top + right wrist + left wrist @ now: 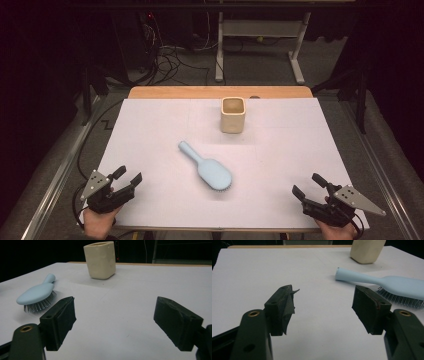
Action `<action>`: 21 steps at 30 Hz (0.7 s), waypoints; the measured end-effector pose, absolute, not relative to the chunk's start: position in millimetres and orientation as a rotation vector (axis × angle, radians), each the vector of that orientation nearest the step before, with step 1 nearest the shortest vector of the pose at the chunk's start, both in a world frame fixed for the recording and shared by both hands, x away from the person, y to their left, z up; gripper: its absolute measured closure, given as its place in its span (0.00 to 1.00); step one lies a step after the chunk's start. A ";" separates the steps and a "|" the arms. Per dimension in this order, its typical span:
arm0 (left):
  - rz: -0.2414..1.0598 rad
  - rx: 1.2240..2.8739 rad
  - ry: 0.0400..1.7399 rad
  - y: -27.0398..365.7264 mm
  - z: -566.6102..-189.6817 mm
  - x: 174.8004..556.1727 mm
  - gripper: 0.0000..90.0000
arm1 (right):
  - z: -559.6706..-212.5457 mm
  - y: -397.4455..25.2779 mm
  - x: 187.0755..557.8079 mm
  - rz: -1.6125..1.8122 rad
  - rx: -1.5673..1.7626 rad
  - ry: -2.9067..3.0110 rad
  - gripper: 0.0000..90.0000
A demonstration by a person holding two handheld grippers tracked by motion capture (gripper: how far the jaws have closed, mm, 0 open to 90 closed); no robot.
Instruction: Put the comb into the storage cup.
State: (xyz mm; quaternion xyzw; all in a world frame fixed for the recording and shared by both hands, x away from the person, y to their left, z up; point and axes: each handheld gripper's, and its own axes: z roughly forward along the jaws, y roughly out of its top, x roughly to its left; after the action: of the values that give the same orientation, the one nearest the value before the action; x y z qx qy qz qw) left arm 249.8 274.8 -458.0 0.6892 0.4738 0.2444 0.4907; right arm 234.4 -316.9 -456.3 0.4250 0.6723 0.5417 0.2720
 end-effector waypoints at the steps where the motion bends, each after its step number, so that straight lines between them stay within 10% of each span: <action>1: 0.592 1.678 1.150 274.1 -458.0 250.7 0.38 | -456.5 -317.6 233.8 1.461 1.150 1.808 0.20; 21: 0.609 1.639 1.095 272.8 -447.8 240.8 0.37 | -455.2 -317.1 233.2 1.465 1.155 1.803 0.20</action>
State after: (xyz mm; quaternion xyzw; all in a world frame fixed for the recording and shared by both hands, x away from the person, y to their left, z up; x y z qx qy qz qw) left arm 240.8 272.8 -447.8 0.6818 0.4554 0.2533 0.5134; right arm 233.2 -317.1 -455.2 0.4286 0.6690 0.5438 0.2701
